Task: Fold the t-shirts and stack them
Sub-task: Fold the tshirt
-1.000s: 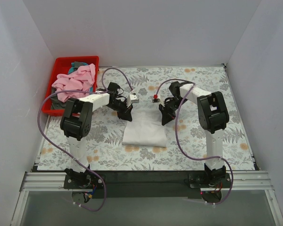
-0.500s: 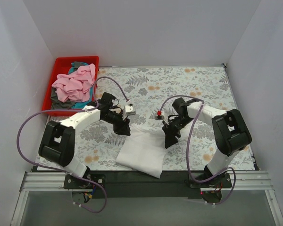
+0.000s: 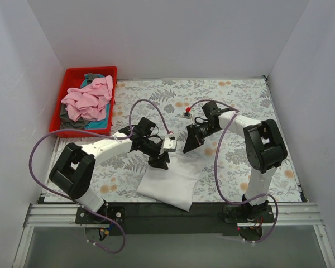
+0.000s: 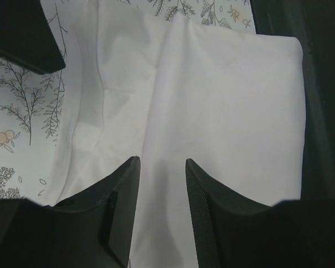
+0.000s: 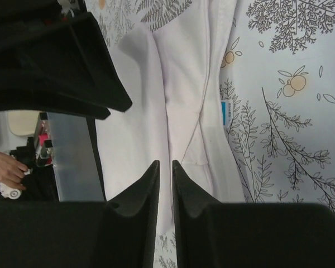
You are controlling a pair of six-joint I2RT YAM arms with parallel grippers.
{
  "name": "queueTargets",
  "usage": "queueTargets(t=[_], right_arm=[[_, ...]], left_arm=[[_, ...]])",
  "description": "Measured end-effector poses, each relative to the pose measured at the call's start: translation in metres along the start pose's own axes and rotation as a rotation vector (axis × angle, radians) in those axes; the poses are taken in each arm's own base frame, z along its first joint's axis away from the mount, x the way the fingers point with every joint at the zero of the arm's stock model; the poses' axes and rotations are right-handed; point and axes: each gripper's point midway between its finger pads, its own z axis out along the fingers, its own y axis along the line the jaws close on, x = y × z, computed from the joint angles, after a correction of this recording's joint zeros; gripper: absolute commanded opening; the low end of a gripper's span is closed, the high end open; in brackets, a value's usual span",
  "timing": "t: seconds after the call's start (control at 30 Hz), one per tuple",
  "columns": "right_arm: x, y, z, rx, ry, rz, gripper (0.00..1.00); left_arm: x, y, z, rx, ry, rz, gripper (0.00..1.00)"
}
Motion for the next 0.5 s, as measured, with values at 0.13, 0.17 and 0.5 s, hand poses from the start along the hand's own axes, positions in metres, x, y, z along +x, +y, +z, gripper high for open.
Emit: queueTargets(t=[0.13,0.17,0.5], right_arm=[[-0.005,-0.005,0.013,-0.024,-0.01,0.091,0.19],[-0.005,-0.006,0.016,-0.029,-0.01,0.105,0.19],[-0.001,-0.006,0.043,-0.085,0.019,0.18,0.16]], left_arm=[[0.012,0.003,0.015,0.02,0.023,0.004,0.39],[0.014,0.003,0.017,0.024,0.027,0.005,0.4],[0.021,0.002,0.035,0.059,0.041,0.032,0.4]])
